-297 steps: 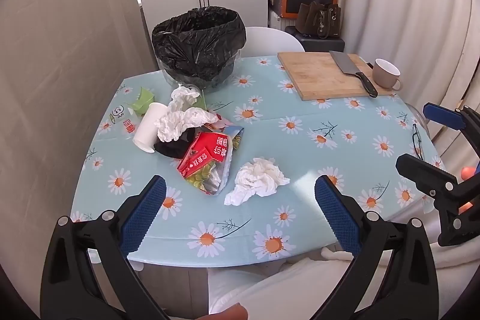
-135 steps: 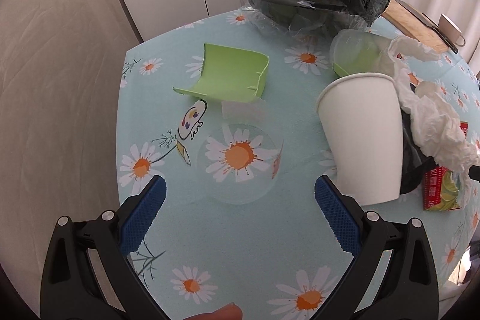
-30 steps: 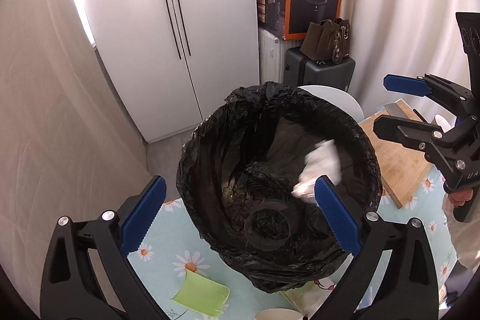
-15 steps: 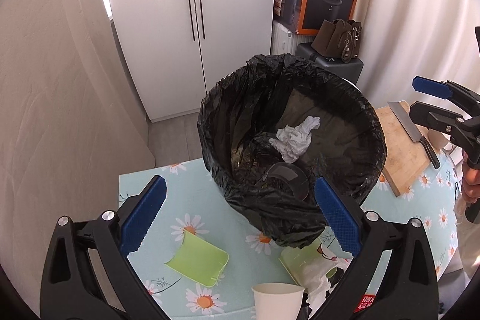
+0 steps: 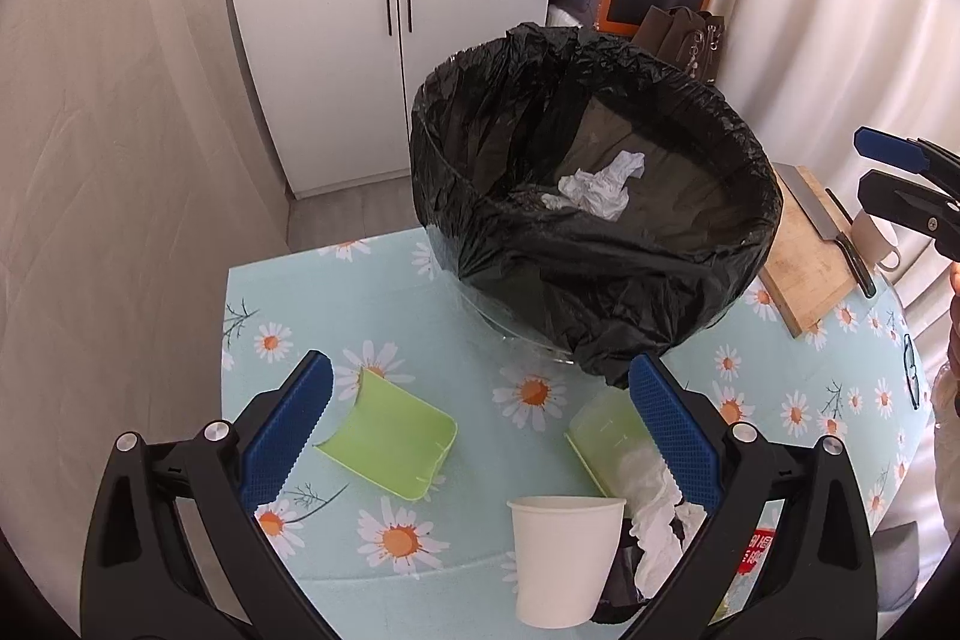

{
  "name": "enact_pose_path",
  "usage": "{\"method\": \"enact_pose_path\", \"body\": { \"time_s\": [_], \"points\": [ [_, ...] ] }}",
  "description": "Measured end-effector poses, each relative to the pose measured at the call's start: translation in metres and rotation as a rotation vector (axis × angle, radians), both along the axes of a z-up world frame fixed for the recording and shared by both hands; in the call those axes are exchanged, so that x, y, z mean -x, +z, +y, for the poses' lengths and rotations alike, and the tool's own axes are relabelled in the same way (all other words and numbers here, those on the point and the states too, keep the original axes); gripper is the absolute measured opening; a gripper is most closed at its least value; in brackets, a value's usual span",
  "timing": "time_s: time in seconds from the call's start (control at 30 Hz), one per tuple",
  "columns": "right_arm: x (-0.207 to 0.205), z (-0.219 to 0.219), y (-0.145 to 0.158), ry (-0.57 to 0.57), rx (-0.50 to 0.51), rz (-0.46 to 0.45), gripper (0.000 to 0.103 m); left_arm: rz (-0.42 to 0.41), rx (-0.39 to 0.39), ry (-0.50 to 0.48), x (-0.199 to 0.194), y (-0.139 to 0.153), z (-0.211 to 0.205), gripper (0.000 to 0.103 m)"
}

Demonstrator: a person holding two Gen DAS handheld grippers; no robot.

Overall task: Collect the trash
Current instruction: 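Grasp the red snack wrapper with the right tool while the left grasps the paper cup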

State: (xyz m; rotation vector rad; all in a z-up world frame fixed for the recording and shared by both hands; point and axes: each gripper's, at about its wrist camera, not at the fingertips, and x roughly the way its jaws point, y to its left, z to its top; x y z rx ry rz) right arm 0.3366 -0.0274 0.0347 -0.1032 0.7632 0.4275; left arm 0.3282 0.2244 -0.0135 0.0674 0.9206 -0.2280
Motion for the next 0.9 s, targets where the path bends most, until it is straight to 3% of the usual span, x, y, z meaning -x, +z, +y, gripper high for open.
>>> {"method": "enact_pose_path", "body": {
  "time_s": [0.43,0.9],
  "points": [
    [0.035,-0.006,-0.016,-0.064,0.010,0.050,0.088,0.065,0.006,-0.037,0.032,-0.034,0.006,0.097],
    [0.072,0.004,-0.057,-0.111,0.063,0.142,0.088,0.157,-0.012,-0.167,0.054,-0.082,-0.006,0.097]
  ]
}}
